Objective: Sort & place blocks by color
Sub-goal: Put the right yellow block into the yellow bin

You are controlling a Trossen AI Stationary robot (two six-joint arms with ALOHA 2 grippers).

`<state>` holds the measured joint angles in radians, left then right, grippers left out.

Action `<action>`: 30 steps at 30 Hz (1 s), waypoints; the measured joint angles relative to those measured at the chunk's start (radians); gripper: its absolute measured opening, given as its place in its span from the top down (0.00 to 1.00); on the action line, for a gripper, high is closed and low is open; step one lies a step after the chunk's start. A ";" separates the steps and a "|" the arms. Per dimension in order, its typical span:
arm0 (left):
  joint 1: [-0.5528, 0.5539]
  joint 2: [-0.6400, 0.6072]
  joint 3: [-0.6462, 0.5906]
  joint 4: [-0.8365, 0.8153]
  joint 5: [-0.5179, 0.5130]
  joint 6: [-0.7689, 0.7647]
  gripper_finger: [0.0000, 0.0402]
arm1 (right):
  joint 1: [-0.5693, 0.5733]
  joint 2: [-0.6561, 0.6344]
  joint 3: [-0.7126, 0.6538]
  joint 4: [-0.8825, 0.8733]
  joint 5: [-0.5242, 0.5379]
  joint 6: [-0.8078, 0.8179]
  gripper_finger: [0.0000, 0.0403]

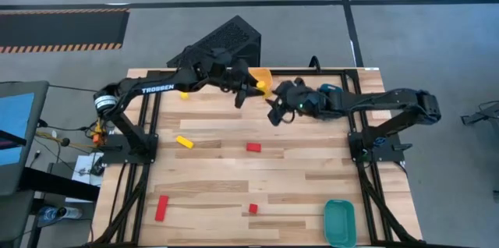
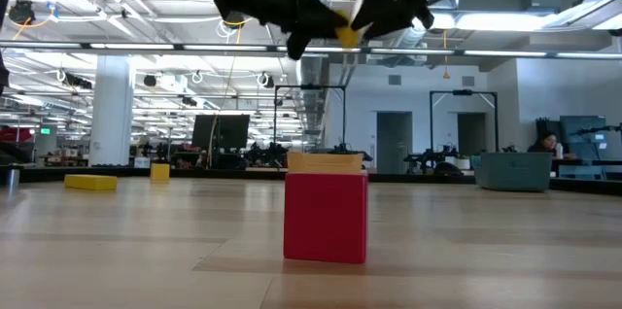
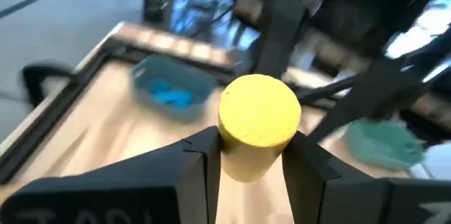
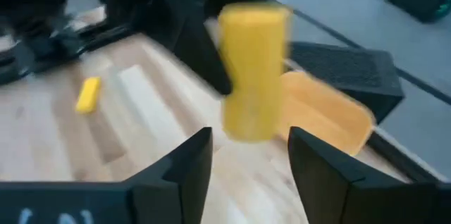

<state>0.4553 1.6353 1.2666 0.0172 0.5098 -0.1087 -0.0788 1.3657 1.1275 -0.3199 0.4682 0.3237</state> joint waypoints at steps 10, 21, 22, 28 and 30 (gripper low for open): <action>0.119 0.131 -0.031 0.031 -0.251 0.251 0.78 | -0.199 -0.001 0.001 0.020 -0.030 0.012 0.42; 0.174 0.339 -0.032 0.018 -0.342 0.129 0.77 | -0.299 -0.001 0.002 0.015 -0.205 0.011 0.45; 0.174 0.344 -0.030 0.031 -0.370 0.140 0.75 | -0.301 0.004 0.003 0.018 -0.206 0.006 0.45; 0.182 0.349 -0.031 -0.002 -0.391 0.190 0.68 | -0.312 0.045 0.006 0.074 -0.212 -0.058 0.45; 0.182 0.352 -0.031 -0.022 -0.391 0.193 0.68 | -0.312 0.064 0.002 0.085 -0.227 -0.061 0.44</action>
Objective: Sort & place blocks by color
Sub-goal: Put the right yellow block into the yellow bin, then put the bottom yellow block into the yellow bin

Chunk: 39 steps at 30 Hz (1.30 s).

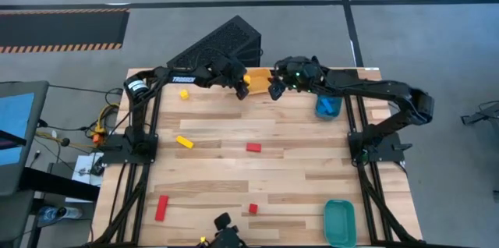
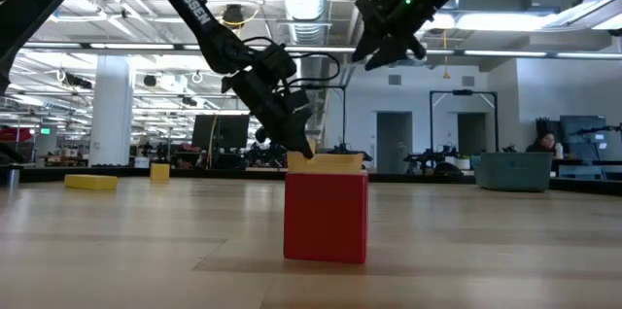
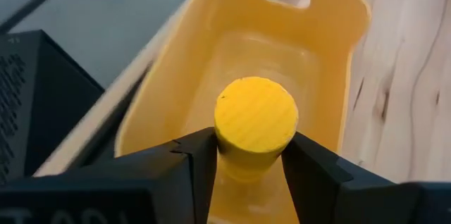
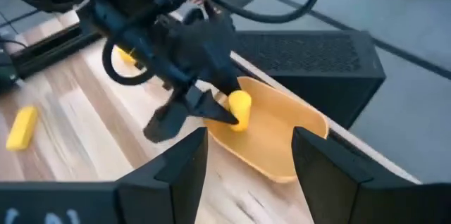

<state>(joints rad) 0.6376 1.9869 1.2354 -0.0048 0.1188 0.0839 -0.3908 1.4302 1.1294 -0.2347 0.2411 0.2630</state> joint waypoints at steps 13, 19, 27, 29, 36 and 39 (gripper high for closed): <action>0.048 -0.059 0.011 -0.066 0.039 -0.047 0.56 | 0.072 0.080 0.031 0.084 -0.133 0.021 0.51; 0.060 -0.083 0.011 -0.061 0.109 -0.136 0.45 | 0.019 0.052 0.031 -0.005 -0.135 0.001 0.56; 0.029 -0.295 0.011 -0.167 -0.021 -0.185 0.45 | -0.074 0.076 0.032 -0.074 -0.318 -0.090 0.57; 0.007 -0.368 0.011 -0.234 -0.073 -0.183 0.47 | -0.081 0.099 0.030 -0.068 -0.368 -0.097 0.56; -0.078 -0.577 -0.033 -0.367 -0.159 -0.125 0.51 | -0.025 0.178 0.031 0.055 -0.437 -0.028 0.52; -0.105 -0.667 -0.110 -0.360 -0.158 -0.129 0.51 | 0.025 0.208 0.055 0.061 -0.427 0.033 0.51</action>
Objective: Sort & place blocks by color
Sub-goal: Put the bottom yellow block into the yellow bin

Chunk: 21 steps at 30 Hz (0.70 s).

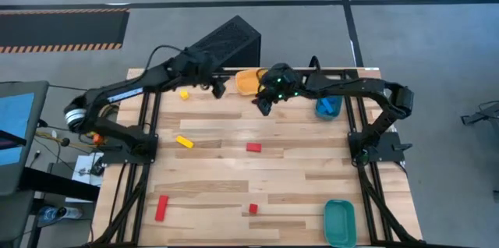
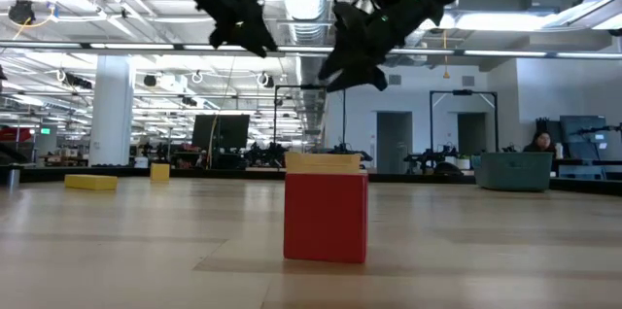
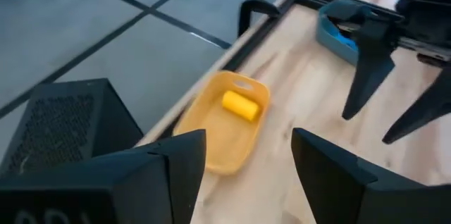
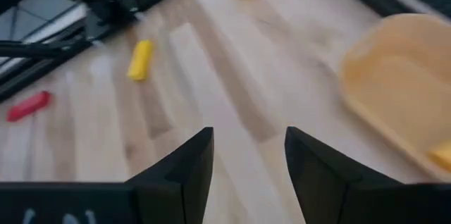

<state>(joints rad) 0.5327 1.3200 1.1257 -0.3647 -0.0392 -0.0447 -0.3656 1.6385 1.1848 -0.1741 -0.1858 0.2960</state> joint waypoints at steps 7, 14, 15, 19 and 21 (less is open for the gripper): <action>-0.024 -0.218 -0.171 0.009 0.043 -0.039 0.51 | 0.145 0.076 0.095 0.002 0.136 0.088 0.51; -0.093 -0.445 -0.243 -0.100 0.099 -0.086 0.51 | 0.270 0.214 0.267 -0.002 0.242 0.099 0.51; -0.109 -0.474 -0.257 -0.115 0.099 -0.095 0.51 | 0.284 0.239 0.300 0.001 0.251 0.099 0.51; -0.165 -0.581 -0.327 -0.122 0.097 -0.137 0.51 | 0.343 0.327 0.430 -0.012 0.298 0.100 0.51; -0.190 -0.624 -0.367 -0.128 0.097 -0.166 0.51 | 0.368 0.373 0.495 -0.032 0.326 0.099 0.51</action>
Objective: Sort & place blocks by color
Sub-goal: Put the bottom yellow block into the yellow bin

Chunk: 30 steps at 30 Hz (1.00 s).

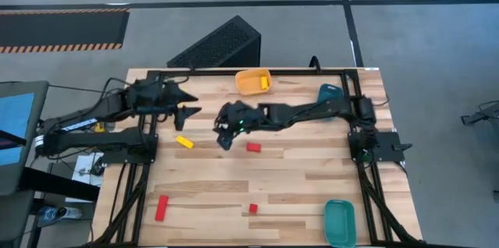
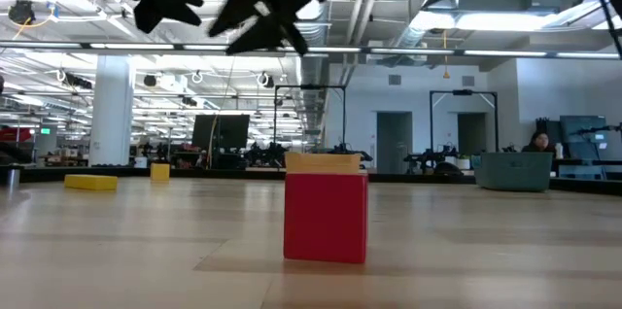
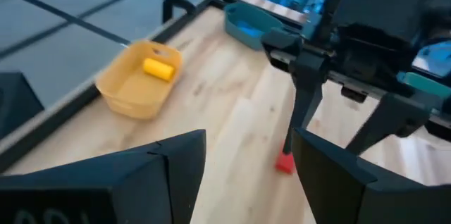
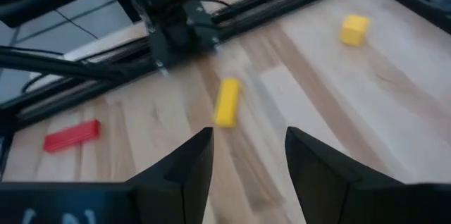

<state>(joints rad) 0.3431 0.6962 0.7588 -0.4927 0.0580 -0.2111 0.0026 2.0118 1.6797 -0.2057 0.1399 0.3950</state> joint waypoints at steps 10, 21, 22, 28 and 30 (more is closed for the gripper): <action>-0.173 -0.178 -0.096 -0.139 0.008 -0.166 0.51 | 0.097 0.222 0.292 -0.023 0.046 0.016 0.50; -0.363 -0.268 -0.096 -0.291 -0.089 -0.284 0.54 | 0.171 0.466 0.583 -0.062 0.046 0.017 0.45; -0.375 -0.268 -0.096 -0.292 -0.097 -0.289 0.55 | 0.176 0.477 0.597 -0.066 0.046 0.017 0.45; -0.411 -0.249 -0.096 -0.306 -0.197 -0.307 0.55 | 0.195 0.497 0.617 -0.144 0.047 0.016 0.43; -0.411 -0.238 -0.096 -0.305 -0.225 -0.328 0.55 | 0.199 0.494 0.619 -0.192 0.048 0.016 0.43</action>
<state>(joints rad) -0.0677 0.4577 0.6624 -0.7982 -0.1672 -0.5394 0.2017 2.5061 2.2984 -0.3981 0.1877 0.4114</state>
